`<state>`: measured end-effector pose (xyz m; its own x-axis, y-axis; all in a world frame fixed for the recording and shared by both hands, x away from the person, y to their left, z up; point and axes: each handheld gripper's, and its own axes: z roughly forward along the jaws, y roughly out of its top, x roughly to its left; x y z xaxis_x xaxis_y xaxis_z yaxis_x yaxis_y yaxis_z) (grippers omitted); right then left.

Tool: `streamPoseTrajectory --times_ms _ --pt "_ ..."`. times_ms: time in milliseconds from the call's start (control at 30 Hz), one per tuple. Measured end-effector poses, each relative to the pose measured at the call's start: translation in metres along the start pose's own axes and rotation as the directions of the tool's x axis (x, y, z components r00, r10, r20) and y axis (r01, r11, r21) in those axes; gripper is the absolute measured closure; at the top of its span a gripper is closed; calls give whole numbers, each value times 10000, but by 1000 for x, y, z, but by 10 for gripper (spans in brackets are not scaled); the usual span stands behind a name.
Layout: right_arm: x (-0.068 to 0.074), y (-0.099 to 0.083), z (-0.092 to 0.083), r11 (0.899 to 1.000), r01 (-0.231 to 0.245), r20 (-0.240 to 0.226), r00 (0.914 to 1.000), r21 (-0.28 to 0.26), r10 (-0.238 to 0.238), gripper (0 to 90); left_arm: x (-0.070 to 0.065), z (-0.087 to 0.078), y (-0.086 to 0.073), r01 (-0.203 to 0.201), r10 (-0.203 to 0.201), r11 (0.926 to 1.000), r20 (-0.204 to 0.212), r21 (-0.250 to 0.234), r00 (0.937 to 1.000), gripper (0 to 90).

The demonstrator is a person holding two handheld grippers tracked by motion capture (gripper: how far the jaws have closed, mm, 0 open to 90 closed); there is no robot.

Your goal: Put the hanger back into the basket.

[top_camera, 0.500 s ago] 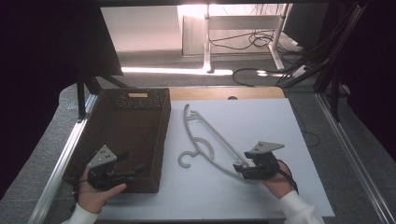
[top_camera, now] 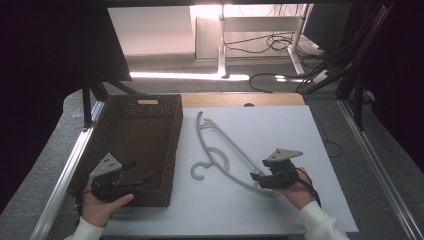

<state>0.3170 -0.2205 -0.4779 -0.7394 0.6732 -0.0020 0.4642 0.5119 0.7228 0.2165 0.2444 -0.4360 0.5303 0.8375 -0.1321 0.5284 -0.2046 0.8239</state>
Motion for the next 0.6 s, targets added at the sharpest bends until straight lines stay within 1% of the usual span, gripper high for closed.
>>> streamPoseTrajectory --times_ms 67,133,233,400,500,600 --pt "1 0 1 10000 3 -44 10000 97 -3 357 1 0 -1 -21 21 10000 58 5 10000 247" --pt "3 3 1 9995 205 43 9998 224 -206 361 1 1 -3 -41 41 10000 50 39 10000 247" --pt "7 11 -1 9993 308 54 9995 191 -309 371 0 -1 -6 39 -39 10000 75 42 10000 247" --pt "10 23 0 9989 335 126 9993 340 -340 390 -2 -3 -5 -35 35 10000 31 15 10000 247" --pt "10 31 6 9983 314 95 9994 496 -320 405 -3 -4 -5 -48 48 10000 -3 31 10000 247" --pt "10 40 16 9971 188 -62 9998 737 -184 418 -2 -3 -5 -23 23 10000 12 51 10000 247"
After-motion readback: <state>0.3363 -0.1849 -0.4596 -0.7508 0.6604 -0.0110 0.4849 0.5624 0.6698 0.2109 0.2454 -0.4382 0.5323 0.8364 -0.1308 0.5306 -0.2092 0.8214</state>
